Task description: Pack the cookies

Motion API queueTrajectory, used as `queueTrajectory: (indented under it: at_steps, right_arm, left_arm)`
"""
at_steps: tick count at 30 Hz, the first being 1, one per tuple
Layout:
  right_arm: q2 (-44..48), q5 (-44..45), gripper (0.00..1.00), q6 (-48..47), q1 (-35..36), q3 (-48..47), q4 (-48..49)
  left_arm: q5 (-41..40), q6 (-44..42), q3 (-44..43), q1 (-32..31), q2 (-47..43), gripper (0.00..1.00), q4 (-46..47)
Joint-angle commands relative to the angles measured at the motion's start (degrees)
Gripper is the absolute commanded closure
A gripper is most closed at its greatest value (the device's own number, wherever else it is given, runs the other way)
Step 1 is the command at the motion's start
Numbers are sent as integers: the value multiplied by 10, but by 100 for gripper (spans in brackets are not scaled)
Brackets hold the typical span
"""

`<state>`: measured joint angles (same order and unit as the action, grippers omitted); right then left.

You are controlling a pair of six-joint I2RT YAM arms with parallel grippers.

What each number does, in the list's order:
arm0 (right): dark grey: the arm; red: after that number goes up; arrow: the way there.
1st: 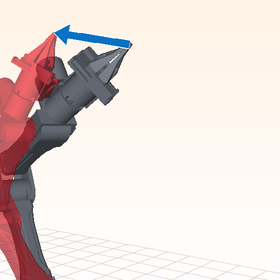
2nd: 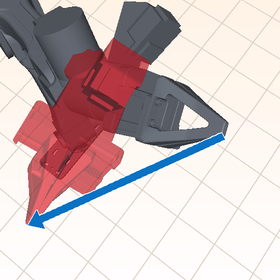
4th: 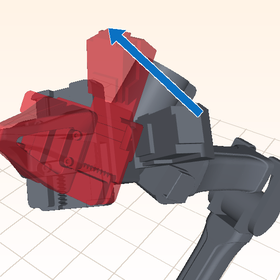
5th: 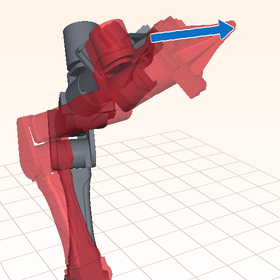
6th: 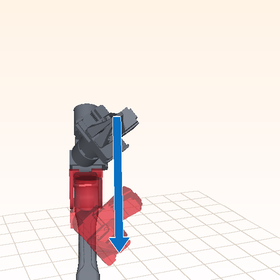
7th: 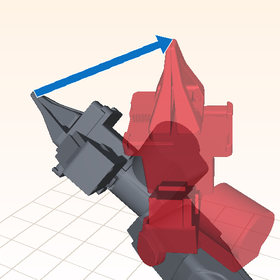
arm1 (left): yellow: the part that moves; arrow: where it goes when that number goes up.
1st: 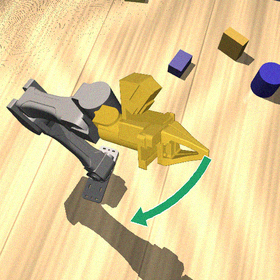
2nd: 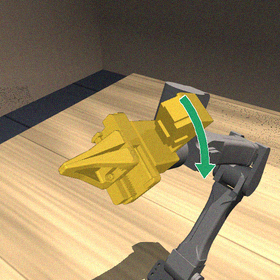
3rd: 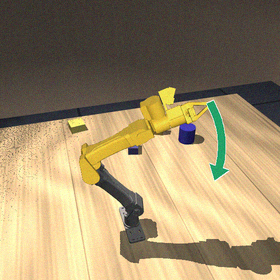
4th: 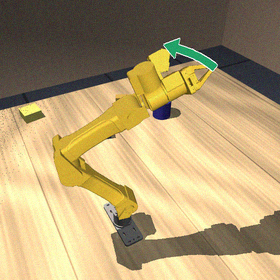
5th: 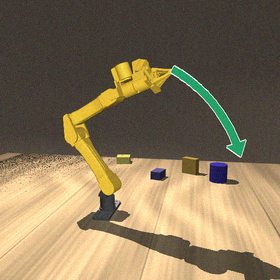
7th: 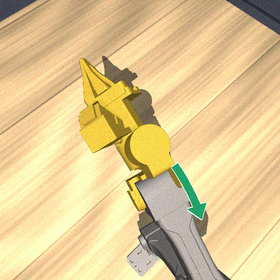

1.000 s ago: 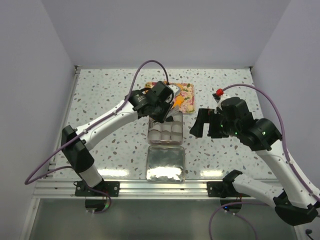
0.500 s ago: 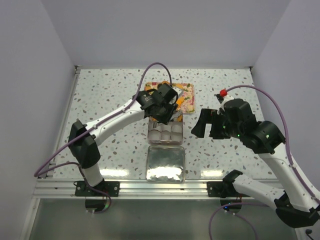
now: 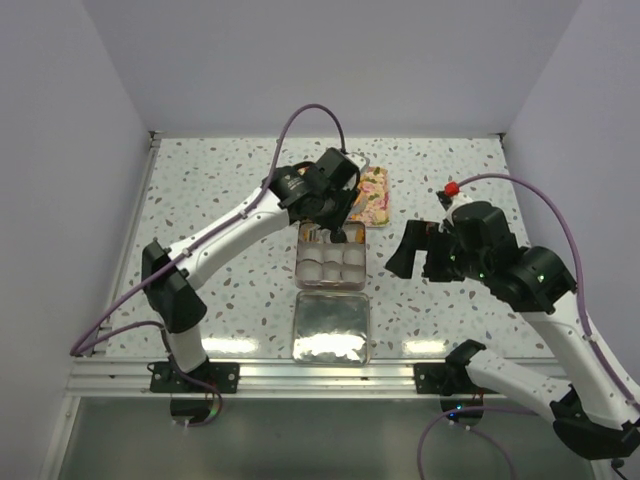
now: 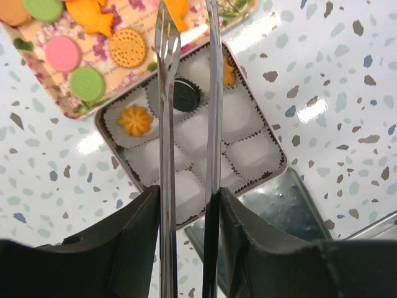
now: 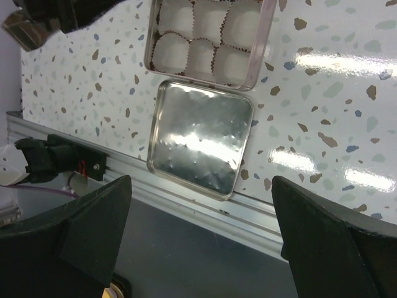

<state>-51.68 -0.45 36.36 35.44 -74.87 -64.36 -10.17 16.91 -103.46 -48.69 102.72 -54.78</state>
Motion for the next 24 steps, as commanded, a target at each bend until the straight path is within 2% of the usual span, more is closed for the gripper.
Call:
queueTrajectory:
  at_steps: [1,12,18,24]
  right_arm:
    - [7,13,1,-8,-2,-23,-23]
    - [-16,-32,1,-59,-2,-85,-65]
    - [-33,-56,1,-68,-1,-63,-46]
    - [-64,-44,1,-65,-2,-58,-34]
  left_arm:
    - [-35,-2,-69,8,6,53,-38]
    - [-78,9,-106,62,56,54,-77]
    - [-121,8,-120,89,96,54,-100]
    - [-137,-20,-86,124,100,53,-77]
